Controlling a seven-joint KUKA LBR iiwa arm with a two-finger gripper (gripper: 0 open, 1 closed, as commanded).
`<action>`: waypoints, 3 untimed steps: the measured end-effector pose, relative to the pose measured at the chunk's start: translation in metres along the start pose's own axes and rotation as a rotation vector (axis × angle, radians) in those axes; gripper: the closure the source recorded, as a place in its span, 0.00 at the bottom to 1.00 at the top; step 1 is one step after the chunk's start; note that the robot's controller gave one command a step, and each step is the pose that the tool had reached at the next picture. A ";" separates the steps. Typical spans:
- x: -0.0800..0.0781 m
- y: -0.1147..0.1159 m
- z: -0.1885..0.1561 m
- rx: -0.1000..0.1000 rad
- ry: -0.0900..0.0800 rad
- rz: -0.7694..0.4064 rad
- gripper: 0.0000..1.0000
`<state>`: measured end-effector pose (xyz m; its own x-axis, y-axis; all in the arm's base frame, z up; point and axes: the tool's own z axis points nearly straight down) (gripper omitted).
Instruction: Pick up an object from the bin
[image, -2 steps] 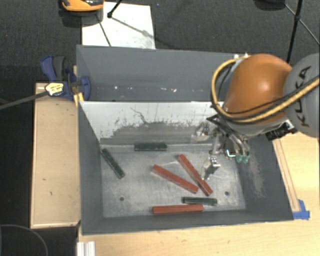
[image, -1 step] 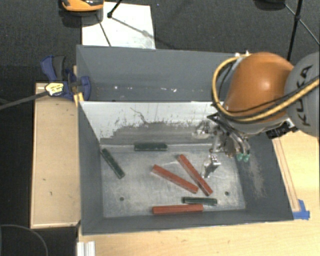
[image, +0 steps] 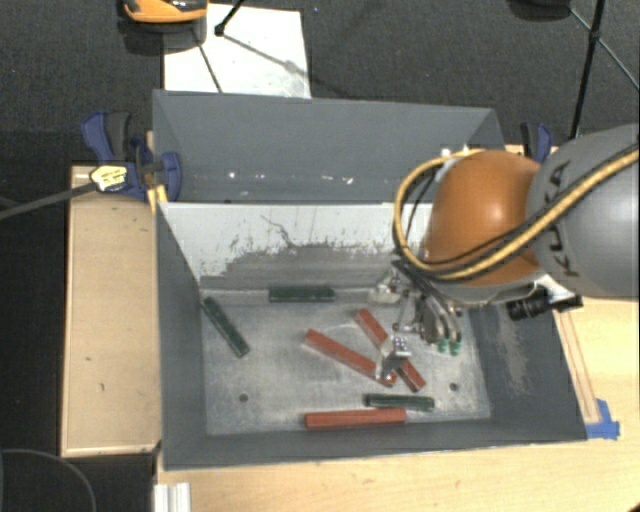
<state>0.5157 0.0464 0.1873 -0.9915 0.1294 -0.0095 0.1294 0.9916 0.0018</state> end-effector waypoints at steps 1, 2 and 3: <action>0.006 0.016 0.027 0.002 0.010 -0.023 0.00; 0.010 0.016 0.055 0.001 0.008 0.107 0.00; 0.018 0.007 0.106 0.001 0.007 0.236 0.00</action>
Offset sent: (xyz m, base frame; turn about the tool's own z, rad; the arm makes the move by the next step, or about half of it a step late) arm -0.0085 0.0178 -0.0592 0.1102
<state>0.5001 0.0558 0.0815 -0.9338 0.3578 -0.0019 0.3578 0.9338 0.0018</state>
